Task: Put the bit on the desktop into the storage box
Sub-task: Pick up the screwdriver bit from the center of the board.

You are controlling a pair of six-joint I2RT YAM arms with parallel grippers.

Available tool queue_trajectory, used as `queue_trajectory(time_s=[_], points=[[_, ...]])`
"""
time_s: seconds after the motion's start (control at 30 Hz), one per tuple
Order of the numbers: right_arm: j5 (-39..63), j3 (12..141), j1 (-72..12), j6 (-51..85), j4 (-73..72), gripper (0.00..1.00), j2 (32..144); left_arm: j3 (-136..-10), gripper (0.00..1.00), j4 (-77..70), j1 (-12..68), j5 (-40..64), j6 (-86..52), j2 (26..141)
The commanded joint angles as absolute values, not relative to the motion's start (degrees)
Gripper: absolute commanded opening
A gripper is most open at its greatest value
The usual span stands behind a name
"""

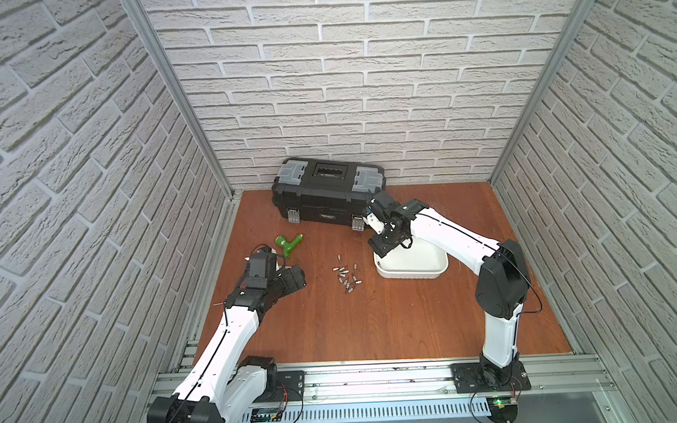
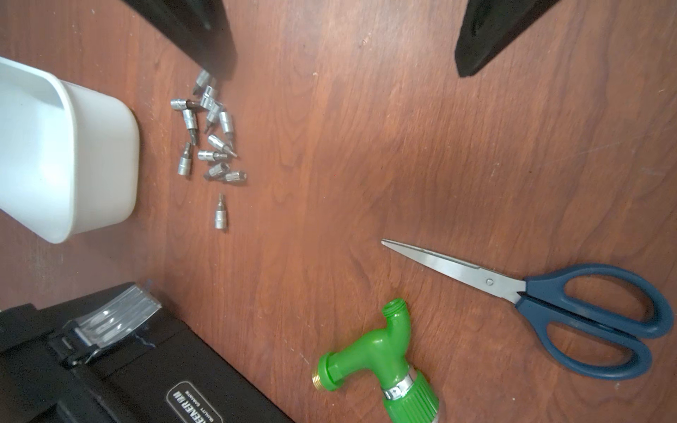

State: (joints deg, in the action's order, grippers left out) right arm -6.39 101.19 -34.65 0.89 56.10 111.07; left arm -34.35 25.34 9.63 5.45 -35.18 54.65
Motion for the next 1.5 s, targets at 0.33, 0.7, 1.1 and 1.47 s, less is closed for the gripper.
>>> queue_trajectory(time_s=[0.33, 0.7, 1.1, 1.47], points=[[-4.8, 118.3, -42.6, 4.1, 58.2, 0.73, 125.1, -34.0, 0.98, 24.2, 10.2, 5.6, -35.2, 52.7], [-4.7, 124.1, -44.6, 8.4, 55.5, 0.68, 134.9, -33.5, 0.98, 24.3, 10.1, 5.2, -35.1, 52.3], [-7.5, 128.2, -44.8, 12.0, 53.9, 0.51, 141.9, -33.5, 0.98, 24.3, 10.1, 5.0, -35.1, 52.6], [-8.7, 128.9, -44.6, 13.5, 52.0, 0.43, 144.6, -33.4, 0.98, 24.6, 10.1, 4.5, -34.8, 52.9]])
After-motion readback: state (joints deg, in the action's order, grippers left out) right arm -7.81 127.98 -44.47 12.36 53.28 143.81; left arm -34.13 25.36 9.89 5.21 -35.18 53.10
